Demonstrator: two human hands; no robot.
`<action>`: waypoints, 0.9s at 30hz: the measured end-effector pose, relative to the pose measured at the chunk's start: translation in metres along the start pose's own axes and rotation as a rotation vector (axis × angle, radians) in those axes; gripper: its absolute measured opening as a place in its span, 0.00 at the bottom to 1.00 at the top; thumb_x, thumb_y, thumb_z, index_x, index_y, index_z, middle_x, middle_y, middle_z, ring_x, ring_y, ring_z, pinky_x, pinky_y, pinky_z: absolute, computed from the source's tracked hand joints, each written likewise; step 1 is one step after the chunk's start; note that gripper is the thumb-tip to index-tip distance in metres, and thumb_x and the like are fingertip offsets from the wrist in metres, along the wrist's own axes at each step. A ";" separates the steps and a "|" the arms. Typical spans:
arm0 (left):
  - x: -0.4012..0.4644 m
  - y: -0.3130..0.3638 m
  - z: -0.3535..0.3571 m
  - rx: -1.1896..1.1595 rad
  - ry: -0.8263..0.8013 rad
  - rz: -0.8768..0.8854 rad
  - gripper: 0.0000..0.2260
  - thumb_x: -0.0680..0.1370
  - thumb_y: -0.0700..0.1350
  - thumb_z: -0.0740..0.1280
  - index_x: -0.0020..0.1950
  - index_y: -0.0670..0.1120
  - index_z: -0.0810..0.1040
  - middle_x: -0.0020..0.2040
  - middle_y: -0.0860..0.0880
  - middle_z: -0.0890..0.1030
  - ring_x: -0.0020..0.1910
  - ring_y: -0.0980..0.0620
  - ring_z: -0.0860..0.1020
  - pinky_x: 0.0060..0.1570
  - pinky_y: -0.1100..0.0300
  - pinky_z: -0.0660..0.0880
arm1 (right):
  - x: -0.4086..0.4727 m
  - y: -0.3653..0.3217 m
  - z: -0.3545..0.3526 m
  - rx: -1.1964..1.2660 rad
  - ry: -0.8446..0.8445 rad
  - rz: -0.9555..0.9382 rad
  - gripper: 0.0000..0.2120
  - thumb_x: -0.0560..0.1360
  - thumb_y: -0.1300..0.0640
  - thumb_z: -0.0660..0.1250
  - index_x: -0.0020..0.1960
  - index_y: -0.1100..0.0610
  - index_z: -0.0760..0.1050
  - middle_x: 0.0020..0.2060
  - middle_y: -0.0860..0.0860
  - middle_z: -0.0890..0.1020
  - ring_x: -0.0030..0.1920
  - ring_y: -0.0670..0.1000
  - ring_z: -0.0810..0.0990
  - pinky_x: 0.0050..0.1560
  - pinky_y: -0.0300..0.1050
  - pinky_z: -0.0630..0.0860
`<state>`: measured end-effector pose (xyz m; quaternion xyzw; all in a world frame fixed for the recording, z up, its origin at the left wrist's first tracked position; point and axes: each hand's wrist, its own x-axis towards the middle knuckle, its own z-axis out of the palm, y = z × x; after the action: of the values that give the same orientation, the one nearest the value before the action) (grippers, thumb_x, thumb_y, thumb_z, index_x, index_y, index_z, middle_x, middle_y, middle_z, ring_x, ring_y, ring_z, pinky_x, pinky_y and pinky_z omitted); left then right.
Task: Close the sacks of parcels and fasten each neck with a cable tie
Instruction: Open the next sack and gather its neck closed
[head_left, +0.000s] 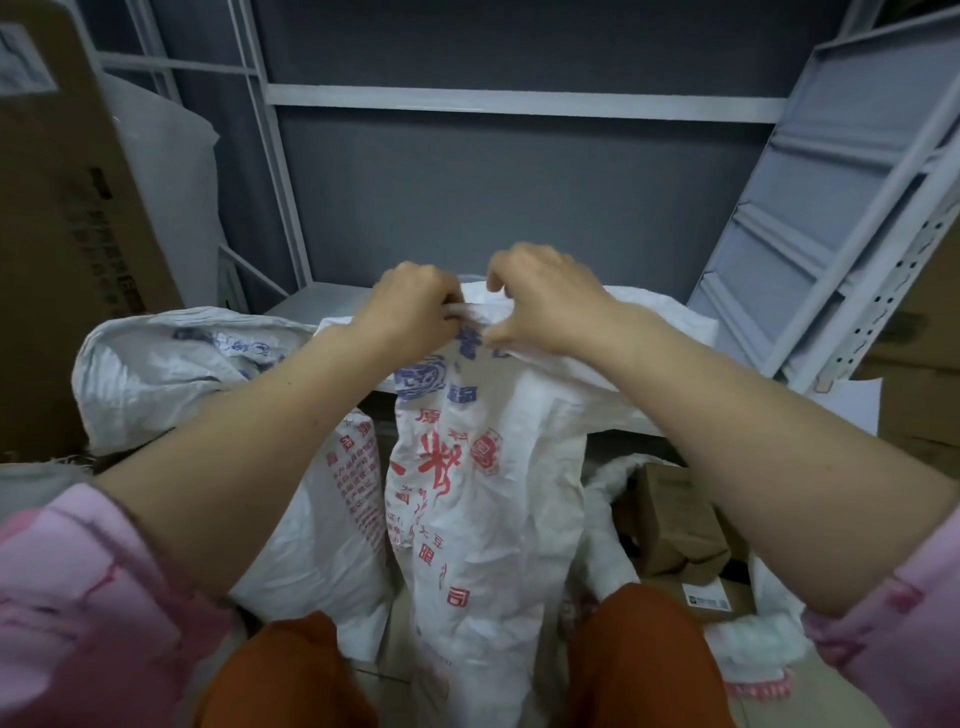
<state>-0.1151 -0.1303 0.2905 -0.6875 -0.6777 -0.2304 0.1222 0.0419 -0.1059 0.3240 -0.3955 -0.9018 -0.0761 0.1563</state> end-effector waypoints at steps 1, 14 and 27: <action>-0.002 -0.004 0.002 -0.001 0.010 -0.020 0.07 0.73 0.41 0.67 0.48 0.43 0.83 0.45 0.42 0.83 0.47 0.40 0.78 0.46 0.53 0.73 | -0.001 0.007 -0.006 0.010 -0.044 0.031 0.24 0.66 0.49 0.75 0.57 0.59 0.74 0.53 0.54 0.78 0.54 0.57 0.76 0.47 0.49 0.74; -0.006 -0.029 0.002 -0.030 -0.020 -0.176 0.06 0.72 0.38 0.67 0.48 0.43 0.81 0.46 0.42 0.81 0.46 0.40 0.78 0.44 0.53 0.73 | -0.020 -0.004 0.025 -0.382 0.057 -0.075 0.13 0.69 0.70 0.66 0.43 0.57 0.64 0.50 0.54 0.70 0.50 0.54 0.69 0.30 0.42 0.56; -0.003 -0.003 -0.008 0.167 0.057 0.081 0.11 0.73 0.42 0.65 0.55 0.45 0.78 0.50 0.43 0.81 0.49 0.38 0.78 0.46 0.49 0.74 | -0.006 0.013 0.009 -0.003 0.184 -0.082 0.23 0.69 0.51 0.73 0.59 0.57 0.69 0.55 0.53 0.71 0.57 0.54 0.69 0.42 0.47 0.67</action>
<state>-0.1195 -0.1363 0.2953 -0.6950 -0.6625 -0.1874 0.2075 0.0537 -0.0988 0.3137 -0.3500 -0.8989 -0.1200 0.2347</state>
